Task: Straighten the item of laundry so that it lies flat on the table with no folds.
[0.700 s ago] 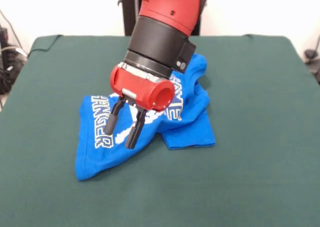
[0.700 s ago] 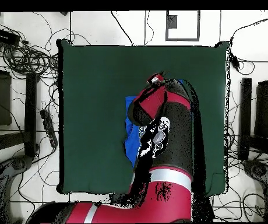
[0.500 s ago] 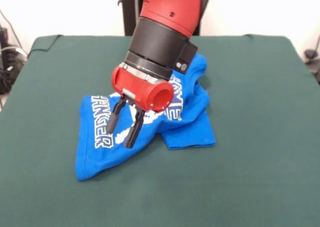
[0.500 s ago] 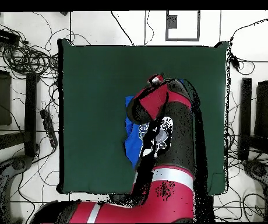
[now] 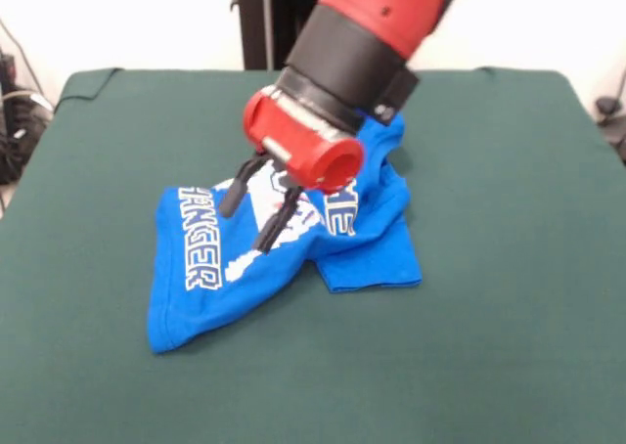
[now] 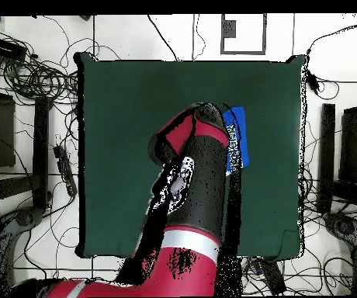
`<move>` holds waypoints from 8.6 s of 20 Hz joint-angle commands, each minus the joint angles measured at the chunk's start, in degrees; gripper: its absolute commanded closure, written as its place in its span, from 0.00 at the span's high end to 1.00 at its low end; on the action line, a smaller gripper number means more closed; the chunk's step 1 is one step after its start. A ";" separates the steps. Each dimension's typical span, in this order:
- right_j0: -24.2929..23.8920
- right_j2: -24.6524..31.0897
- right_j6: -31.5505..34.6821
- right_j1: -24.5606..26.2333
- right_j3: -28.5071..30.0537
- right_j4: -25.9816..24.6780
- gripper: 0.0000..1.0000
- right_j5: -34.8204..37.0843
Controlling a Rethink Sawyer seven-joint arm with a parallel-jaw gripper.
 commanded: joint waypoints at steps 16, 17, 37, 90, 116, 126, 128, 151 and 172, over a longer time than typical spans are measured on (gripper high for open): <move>6.74 5.24 4.86 2.52 5.58 20.03 1.00 8.47; 7.04 5.03 5.39 2.99 5.52 20.73 1.00 8.48; 8.54 1.62 4.58 7.10 5.62 28.82 1.00 7.58; 11.36 -5.46 -2.21 9.22 -1.12 33.48 1.00 13.36; 10.73 -4.98 5.35 19.77 -6.65 35.58 1.00 5.63; 11.22 -7.26 9.70 25.64 -9.64 36.74 1.00 2.25; 11.17 -7.59 10.06 26.58 -10.39 36.73 1.00 2.03; 11.22 -5.43 -0.34 17.20 -8.46 38.18 1.00 13.07; 12.57 -6.58 4.22 21.36 -11.10 39.96 1.00 12.28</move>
